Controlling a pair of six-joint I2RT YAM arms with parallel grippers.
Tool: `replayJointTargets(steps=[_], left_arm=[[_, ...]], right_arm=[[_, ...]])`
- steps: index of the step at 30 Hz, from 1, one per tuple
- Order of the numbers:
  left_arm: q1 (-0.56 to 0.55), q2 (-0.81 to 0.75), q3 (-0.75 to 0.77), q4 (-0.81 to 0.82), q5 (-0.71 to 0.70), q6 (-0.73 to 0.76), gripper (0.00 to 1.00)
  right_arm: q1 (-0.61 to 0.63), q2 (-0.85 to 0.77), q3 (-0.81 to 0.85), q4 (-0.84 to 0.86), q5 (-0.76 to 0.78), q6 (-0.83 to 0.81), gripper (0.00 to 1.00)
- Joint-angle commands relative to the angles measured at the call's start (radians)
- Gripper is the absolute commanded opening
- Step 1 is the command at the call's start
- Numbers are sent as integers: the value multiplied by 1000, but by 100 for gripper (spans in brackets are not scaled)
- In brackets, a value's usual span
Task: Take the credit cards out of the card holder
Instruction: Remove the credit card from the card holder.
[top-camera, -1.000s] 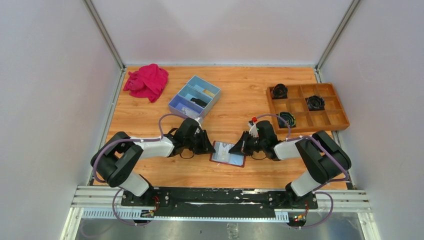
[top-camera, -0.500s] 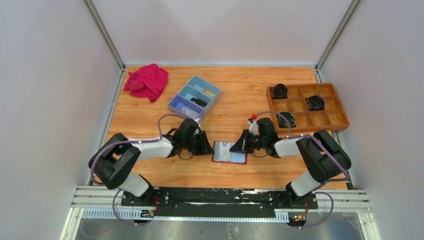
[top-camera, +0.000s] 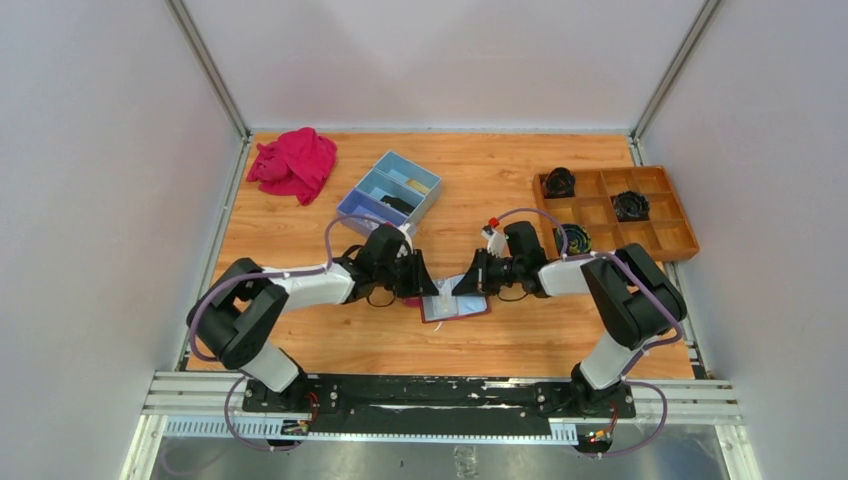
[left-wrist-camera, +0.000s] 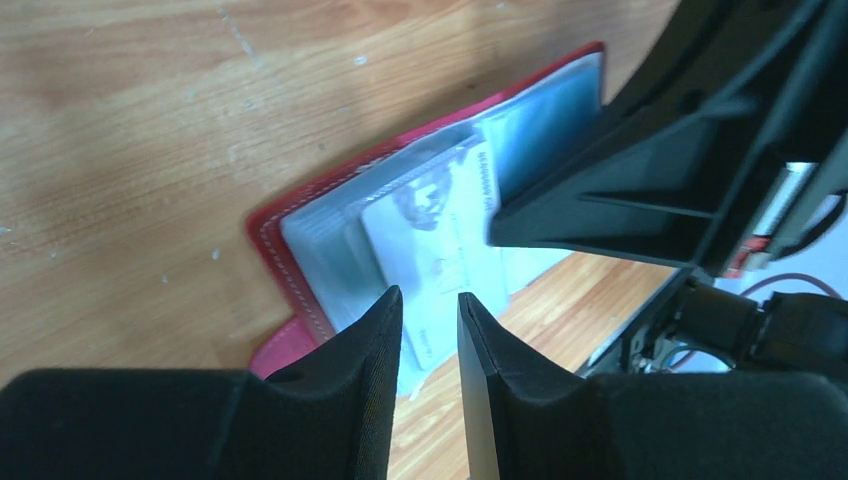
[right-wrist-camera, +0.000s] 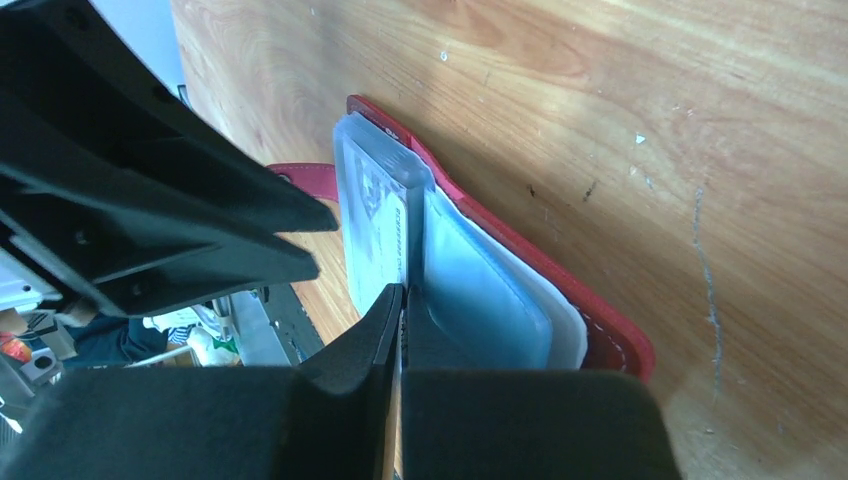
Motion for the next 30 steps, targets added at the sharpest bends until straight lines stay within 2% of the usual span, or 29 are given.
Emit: replayJointTargets(steps=[1, 16, 30], left_arm=[[-3, 70, 9, 12, -9, 30, 31], [-3, 126, -69, 22, -80, -41, 29], [-3, 144, -100, 22, -80, -42, 29]], right_arm=[[-15, 23, 20, -61, -15, -40, 0], [-47, 9, -22, -85, 14, -51, 0], [-139, 43, -62, -9, -92, -46, 0]])
